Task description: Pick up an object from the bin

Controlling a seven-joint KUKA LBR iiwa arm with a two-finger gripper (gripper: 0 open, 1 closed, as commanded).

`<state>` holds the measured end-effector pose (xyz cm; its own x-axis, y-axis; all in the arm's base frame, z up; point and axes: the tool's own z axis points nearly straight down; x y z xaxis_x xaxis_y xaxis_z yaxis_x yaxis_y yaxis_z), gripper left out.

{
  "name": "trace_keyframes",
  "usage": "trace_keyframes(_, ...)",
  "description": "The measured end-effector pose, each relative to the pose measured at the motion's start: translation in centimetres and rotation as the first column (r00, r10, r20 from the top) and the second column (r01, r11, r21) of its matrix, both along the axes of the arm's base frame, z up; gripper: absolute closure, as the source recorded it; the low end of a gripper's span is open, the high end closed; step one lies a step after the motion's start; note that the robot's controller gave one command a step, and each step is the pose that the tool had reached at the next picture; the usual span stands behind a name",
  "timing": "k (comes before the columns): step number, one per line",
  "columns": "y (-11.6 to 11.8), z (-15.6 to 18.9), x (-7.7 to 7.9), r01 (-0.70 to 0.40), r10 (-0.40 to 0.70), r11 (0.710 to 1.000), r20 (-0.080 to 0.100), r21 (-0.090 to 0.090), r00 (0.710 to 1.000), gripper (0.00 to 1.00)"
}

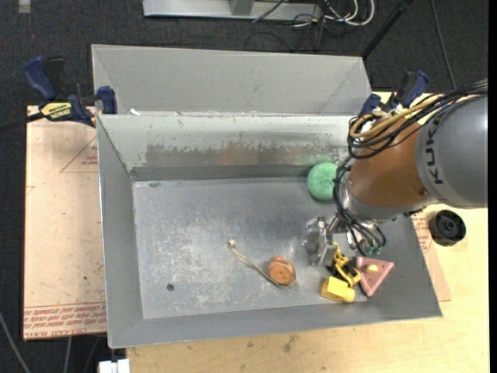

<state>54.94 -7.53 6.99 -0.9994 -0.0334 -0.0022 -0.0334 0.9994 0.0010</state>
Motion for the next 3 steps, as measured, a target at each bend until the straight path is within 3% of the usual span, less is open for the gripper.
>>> trace_keyframes(1,0.0,0.0,0.0,-0.001,0.001,1.0,0.0,0.0,1.0,0.0)
trace_keyframes(2,0.0,0.0,0.0,-0.001,0.001,1.0,0.0,0.0,1.0,0.0)
trace_keyframes(3,-2.8,0.0,-1.7,0.062,-0.062,0.998,0.001,0.002,0.998,0.0)
